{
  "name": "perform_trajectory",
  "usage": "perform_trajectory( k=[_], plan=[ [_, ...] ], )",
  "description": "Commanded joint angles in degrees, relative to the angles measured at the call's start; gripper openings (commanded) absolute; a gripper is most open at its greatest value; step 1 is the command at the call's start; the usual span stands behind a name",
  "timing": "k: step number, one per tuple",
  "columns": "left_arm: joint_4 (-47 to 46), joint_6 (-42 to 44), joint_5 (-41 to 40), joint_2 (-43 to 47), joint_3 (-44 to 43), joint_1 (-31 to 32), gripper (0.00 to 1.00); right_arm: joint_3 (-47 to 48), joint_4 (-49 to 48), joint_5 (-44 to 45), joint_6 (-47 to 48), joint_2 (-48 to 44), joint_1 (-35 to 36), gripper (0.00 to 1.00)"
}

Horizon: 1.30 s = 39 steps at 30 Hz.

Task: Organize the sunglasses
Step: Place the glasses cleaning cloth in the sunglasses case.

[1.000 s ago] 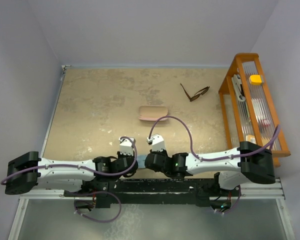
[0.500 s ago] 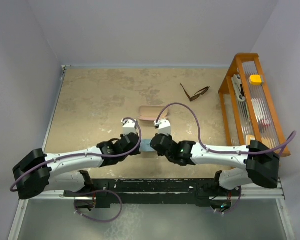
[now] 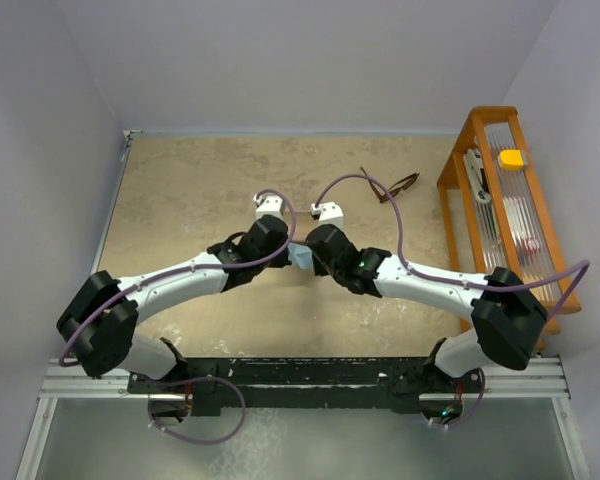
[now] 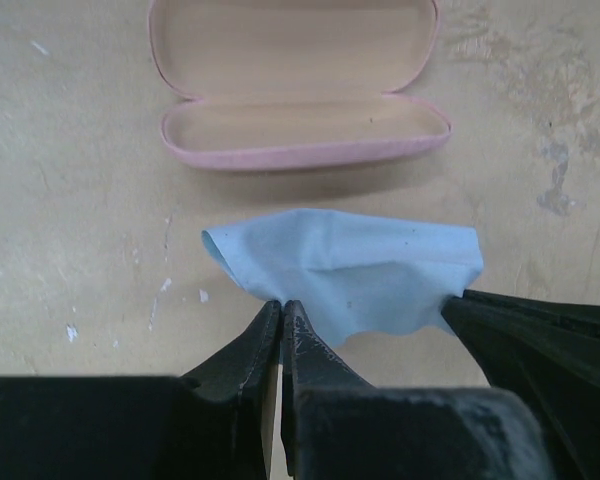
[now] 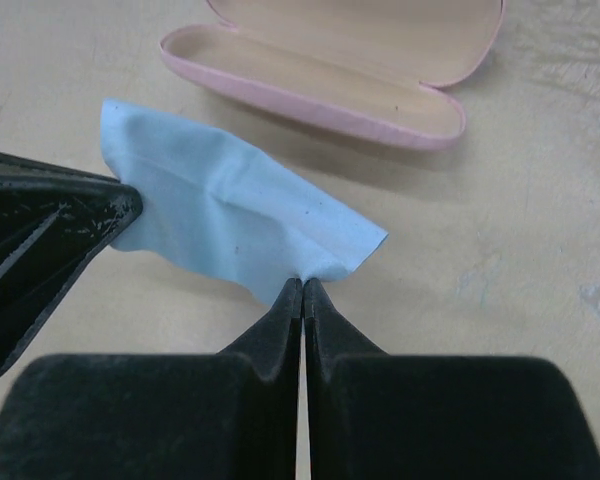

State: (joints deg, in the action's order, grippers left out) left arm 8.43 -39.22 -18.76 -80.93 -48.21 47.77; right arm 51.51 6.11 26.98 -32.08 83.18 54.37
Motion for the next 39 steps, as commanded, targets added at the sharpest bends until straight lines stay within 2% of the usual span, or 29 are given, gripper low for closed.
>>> perform_trajectory(
  k=[1, 6, 21, 39],
  plan=[
    [-1.3, 3.8, 3.7, -1.7, -5.1, -4.6, 0.00, 5.2, -2.2, -2.6, 3.4, 2.2, -2.5, 0.00],
    [-3.4, 4.2, 5.1, -4.2, -7.4, -7.7, 0.00, 8.5, -2.5, -4.5, 5.3, 5.0, -5.5, 0.00],
    [-3.1, 7.1, 7.0, -13.5, -18.1, -10.7, 0.00, 14.9, -4.3, -9.4, 8.0, 11.4, -12.7, 0.00],
    [-4.4, 7.5, 11.1, -18.7, -19.4, -15.3, 0.00, 15.5, -5.8, -12.7, 7.9, 16.2, -15.4, 0.00]
  ],
)
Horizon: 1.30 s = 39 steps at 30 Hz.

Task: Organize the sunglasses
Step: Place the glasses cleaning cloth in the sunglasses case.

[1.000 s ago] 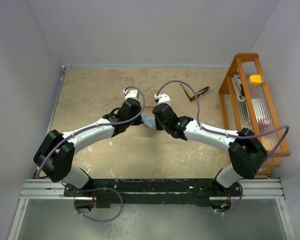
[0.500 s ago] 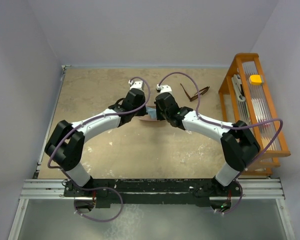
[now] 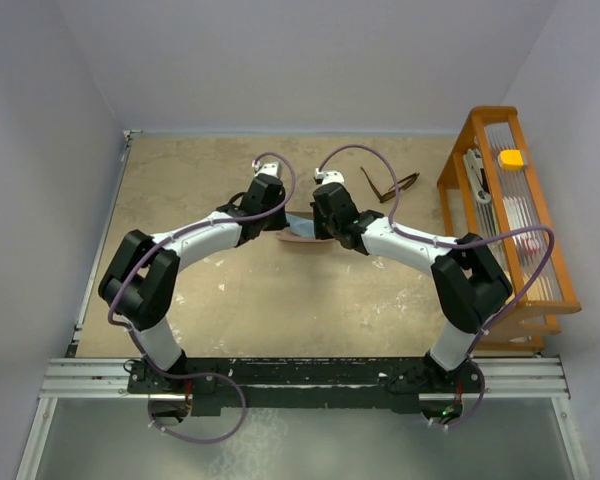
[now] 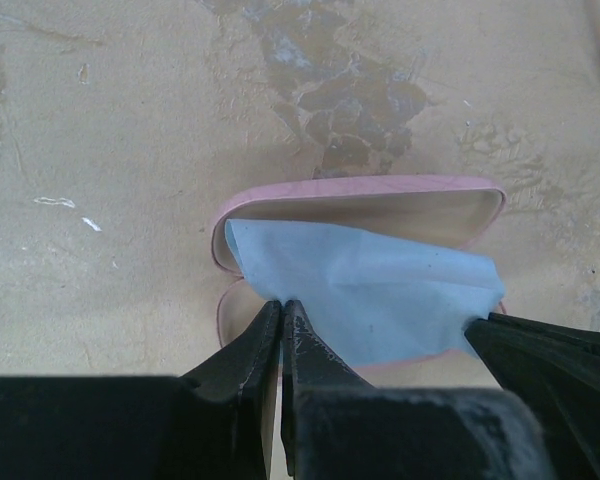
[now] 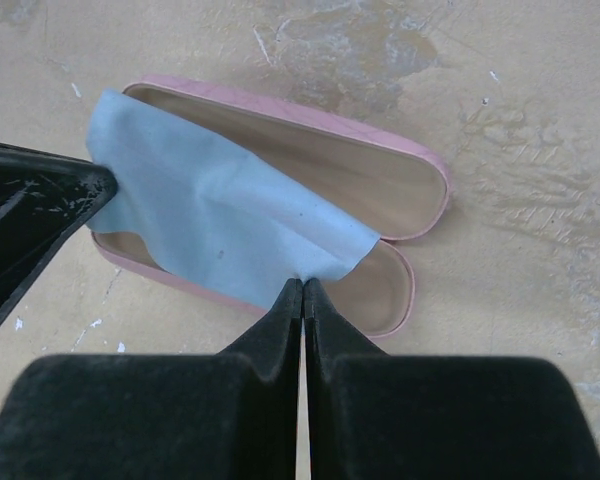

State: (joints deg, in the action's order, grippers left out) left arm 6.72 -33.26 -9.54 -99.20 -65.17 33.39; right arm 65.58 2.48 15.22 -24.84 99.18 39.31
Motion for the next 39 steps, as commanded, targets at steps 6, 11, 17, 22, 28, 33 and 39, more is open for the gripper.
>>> perform_trajectory(
  k=[6, 11, 17, 22, 28, 33, 39],
  plan=[
    [-2.6, 1.8, 2.6, -2.1, -3.1, -1.4, 0.00, 0.9, -2.8, -1.2, 0.5, 0.7, -0.4, 0.00],
    [-2.3, 1.8, 2.4, -2.8, -3.0, -1.4, 0.00, 0.3, -3.3, -0.9, 0.5, 1.3, -0.6, 0.00],
    [-2.0, 1.8, 2.6, -3.7, -2.8, -1.4, 0.00, -0.4, -3.8, -0.9, 0.4, 1.8, -0.9, 0.00],
    [-1.6, 1.7, 2.6, -4.7, -2.9, -1.4, 0.00, -1.2, -4.0, -0.7, 0.3, 1.8, -1.3, 0.00],
    [-0.1, 1.8, 2.8, -4.9, -2.3, -1.4, 0.00, -3.2, -4.5, -1.0, -0.3, 1.2, -1.6, 0.00],
    [0.7, 1.7, 2.7, -4.4, -1.5, -1.4, 0.00, -5.6, -5.3, -1.6, -1.1, 0.7, -1.6, 0.00],
    [1.7, 1.1, 2.9, -4.5, -0.2, -1.3, 0.00, -7.7, -6.7, -2.3, -1.6, 0.3, -1.6, 0.00]
  ],
)
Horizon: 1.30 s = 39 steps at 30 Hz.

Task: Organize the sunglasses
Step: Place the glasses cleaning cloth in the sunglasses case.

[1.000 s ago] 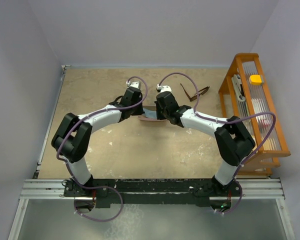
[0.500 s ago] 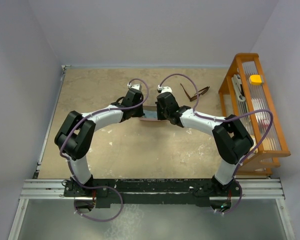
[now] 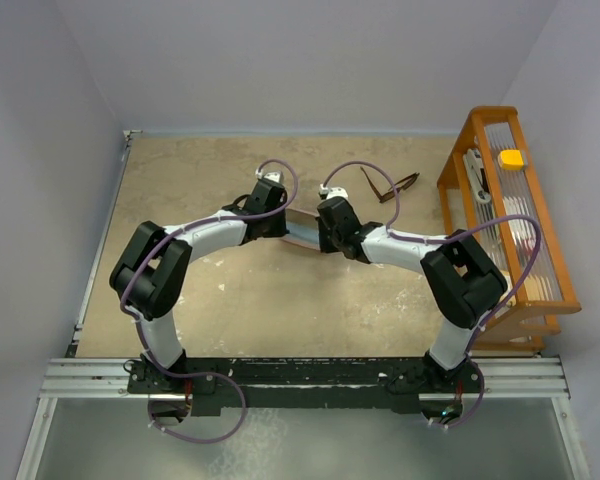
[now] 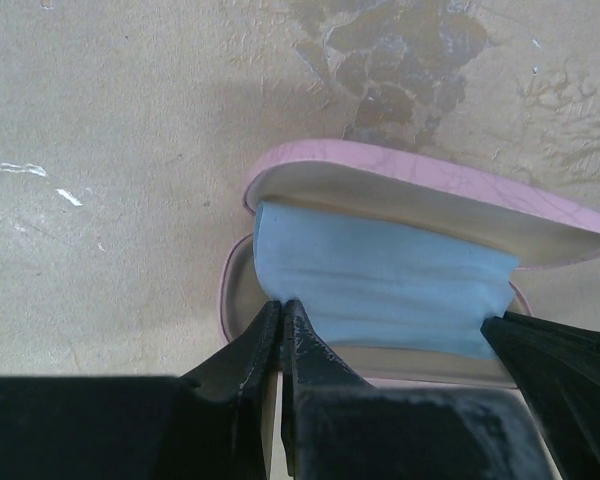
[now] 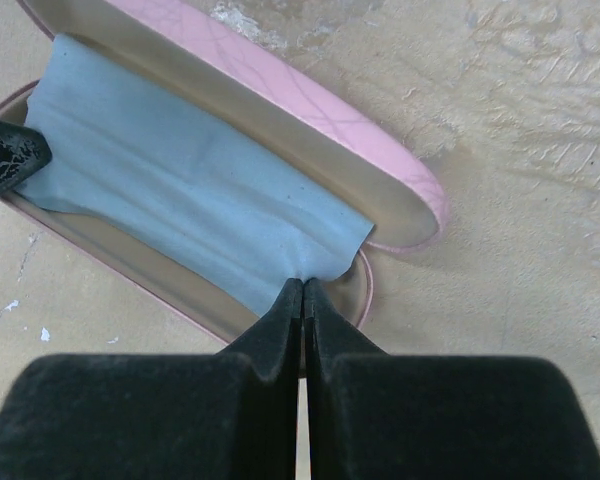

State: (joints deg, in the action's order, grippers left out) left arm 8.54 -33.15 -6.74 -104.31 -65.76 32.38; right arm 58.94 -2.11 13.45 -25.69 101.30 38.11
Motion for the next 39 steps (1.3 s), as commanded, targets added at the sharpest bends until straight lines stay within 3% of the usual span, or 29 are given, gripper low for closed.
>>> perform_trajectory(
  k=[1, 26, 39],
  plan=[
    [0.0, 0.9, 0.3, 0.7, 0.7, -0.3, 0.00, -1.3, -2.4, -0.5, -0.8, -1.9, -0.3, 0.00],
    [4.5, 0.9, -1.8, 1.8, 2.9, 1.6, 0.00, -4.5, -5.5, 0.9, -1.1, -1.3, -0.2, 0.00],
    [9.6, 2.3, -2.0, 0.3, -0.2, 1.6, 0.00, -2.5, -1.3, 0.2, -1.4, -1.1, 0.3, 0.00]
  ],
)
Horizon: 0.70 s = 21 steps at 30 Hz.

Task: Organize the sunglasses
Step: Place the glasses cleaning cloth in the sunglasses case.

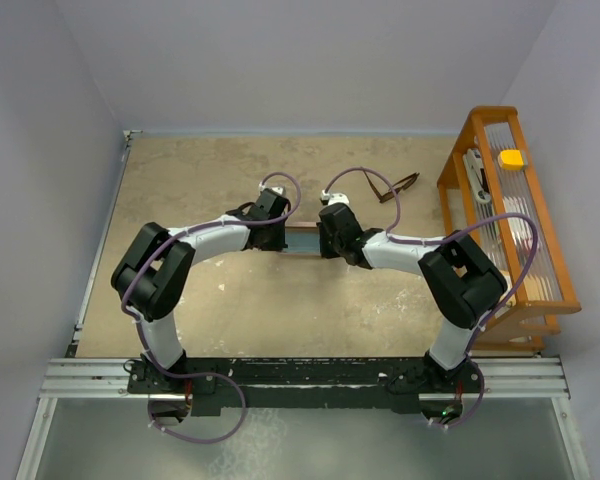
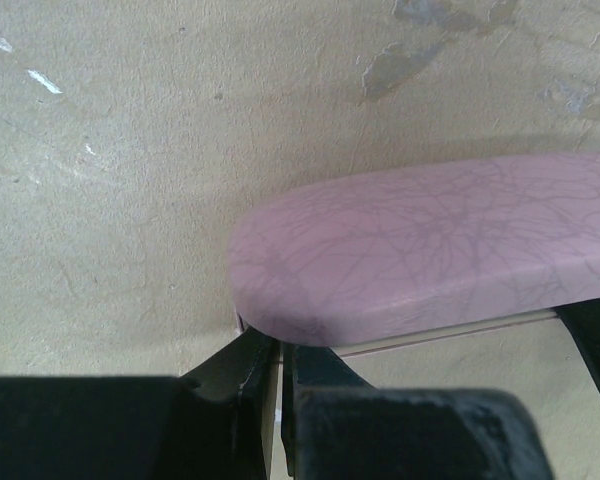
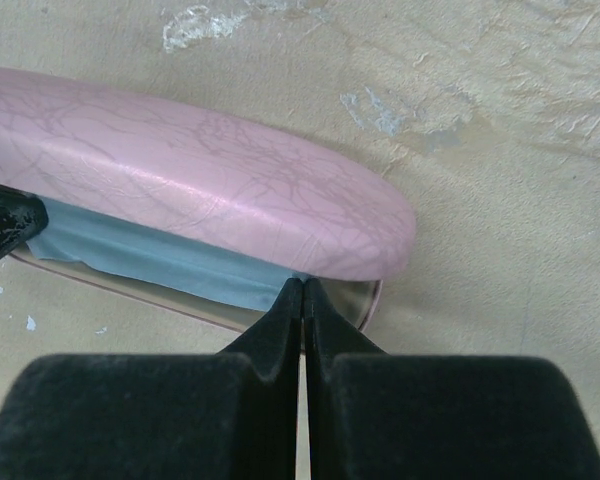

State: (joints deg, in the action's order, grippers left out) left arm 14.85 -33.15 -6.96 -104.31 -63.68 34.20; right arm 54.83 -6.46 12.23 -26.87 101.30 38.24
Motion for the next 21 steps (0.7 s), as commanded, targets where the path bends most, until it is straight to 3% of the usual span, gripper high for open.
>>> perform_trajectory(
  k=[1, 21],
  plan=[
    [3.4, 2.5, -1.8, 0.3, -2.4, -0.2, 0.00, 2.2, 3.8, 1.7, -0.2, -1.0, 0.4, 0.00],
    [2.3, 2.3, -1.1, -0.7, -2.6, 0.3, 0.00, 5.0, 11.8, 2.9, 0.0, -3.0, 1.1, 0.00]
  ],
)
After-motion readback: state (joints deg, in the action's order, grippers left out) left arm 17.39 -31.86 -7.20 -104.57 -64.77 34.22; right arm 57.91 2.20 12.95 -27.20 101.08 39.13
